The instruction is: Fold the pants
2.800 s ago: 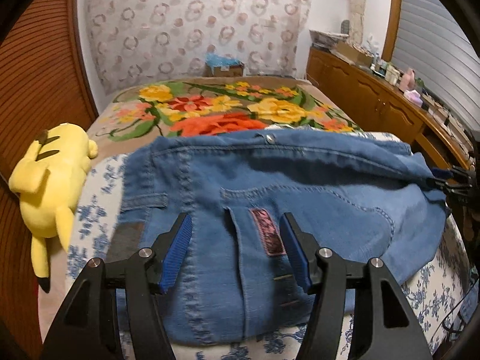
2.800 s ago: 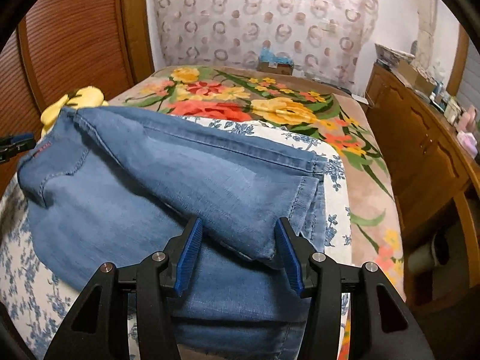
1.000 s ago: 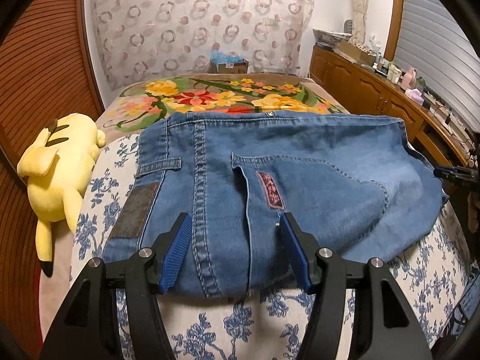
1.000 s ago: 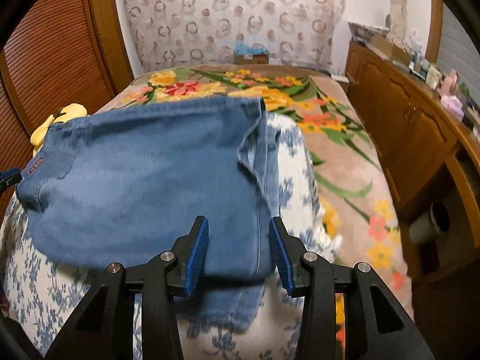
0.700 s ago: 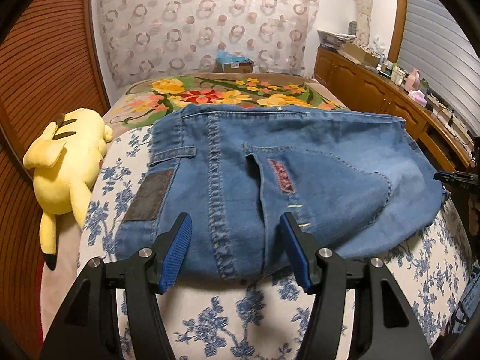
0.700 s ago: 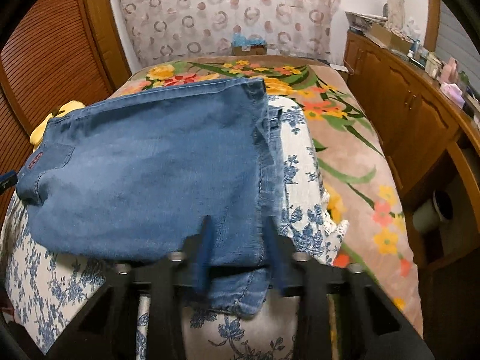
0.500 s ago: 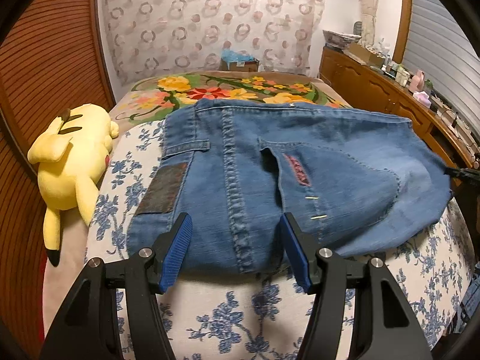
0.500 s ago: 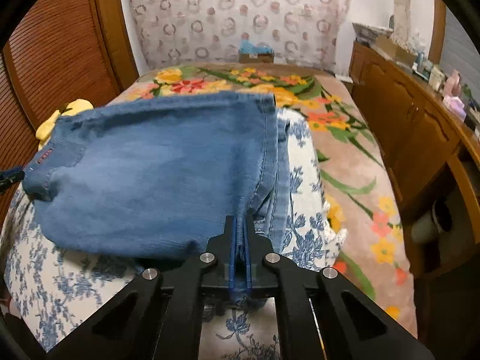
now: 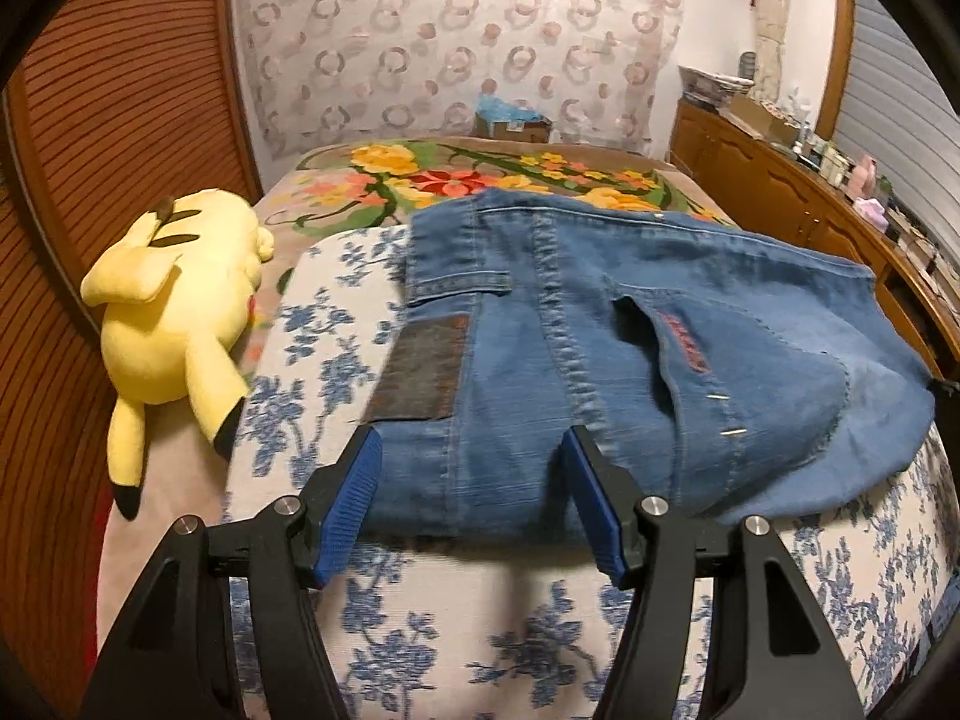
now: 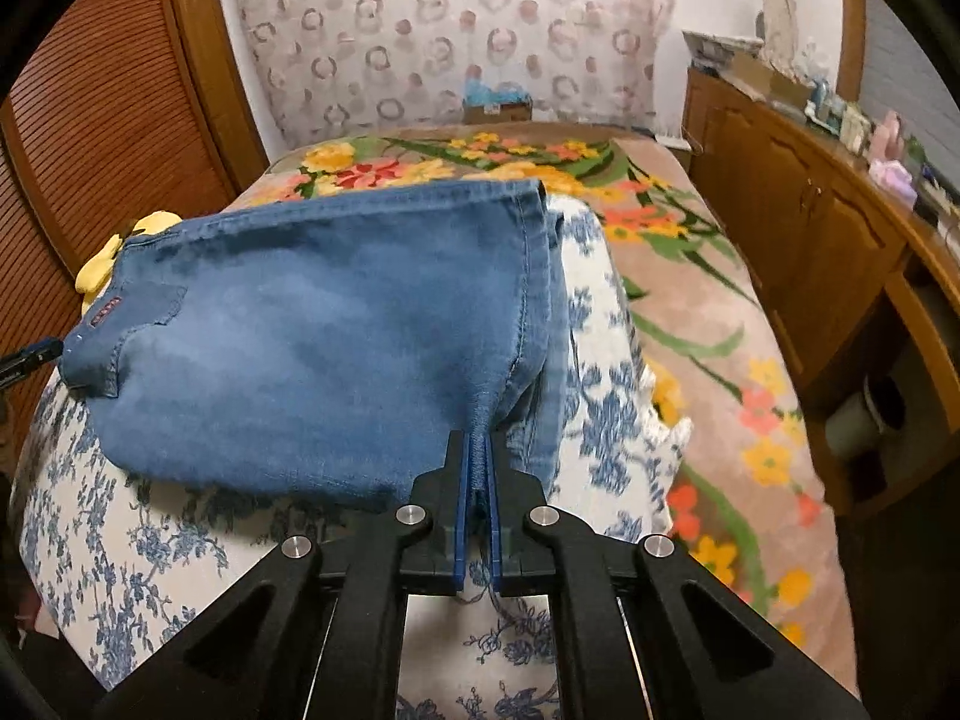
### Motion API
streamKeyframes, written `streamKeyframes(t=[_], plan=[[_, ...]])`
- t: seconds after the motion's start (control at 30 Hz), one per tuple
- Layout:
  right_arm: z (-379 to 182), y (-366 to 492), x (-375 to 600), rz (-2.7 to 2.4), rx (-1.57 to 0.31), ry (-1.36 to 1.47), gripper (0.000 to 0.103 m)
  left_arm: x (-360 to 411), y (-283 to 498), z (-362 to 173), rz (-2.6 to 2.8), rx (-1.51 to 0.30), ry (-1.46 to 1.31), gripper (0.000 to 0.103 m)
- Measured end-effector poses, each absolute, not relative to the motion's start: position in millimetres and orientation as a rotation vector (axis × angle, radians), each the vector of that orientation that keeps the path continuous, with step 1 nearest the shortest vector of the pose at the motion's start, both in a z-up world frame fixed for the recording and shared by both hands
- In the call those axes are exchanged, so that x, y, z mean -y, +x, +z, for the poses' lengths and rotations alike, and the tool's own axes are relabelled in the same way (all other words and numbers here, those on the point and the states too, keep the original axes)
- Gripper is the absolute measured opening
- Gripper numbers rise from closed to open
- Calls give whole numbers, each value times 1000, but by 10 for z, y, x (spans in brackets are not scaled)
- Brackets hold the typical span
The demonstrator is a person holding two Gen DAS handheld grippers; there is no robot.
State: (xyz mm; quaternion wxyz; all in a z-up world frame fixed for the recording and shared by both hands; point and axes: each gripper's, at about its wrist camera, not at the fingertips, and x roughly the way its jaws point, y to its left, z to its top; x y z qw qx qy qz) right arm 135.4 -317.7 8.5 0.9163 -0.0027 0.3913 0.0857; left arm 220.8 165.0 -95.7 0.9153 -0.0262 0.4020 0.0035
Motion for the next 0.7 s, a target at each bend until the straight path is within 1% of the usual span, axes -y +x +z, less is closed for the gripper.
streamKeyframes(t=[0.03, 0.1, 0.13, 0.17, 0.23, 0.53, 0.63, 0.7], plan=[[56, 1350, 3189, 172, -805, -3, 11, -1670, 2209, -965, 13, -829, -55, 64], [62, 1379, 3223, 155, -802, 2, 23, -1713, 2225, -1003, 20, -840, -61, 64], [81, 1367, 3221, 145, -802, 7, 35, -1719, 2237, -1025, 19, -849, -62, 65], [78, 1368, 3250, 141, -801, 18, 42, -1722, 2251, -1053, 22, -859, -61, 68], [60, 1386, 3282, 128, -809, 46, 44, -1725, 2273, -1099, 27, -867, -62, 70], [-38, 1420, 3198, 168, -851, 85, 45, -1740, 2344, -1199, 33, -876, -75, 70], [-48, 1450, 3201, 167, -837, 89, 45, -1763, 2362, -1205, 24, -881, -88, 70], [-69, 1464, 3182, 164, -832, 91, 45, -1765, 2364, -1202, 10, -882, -96, 66]])
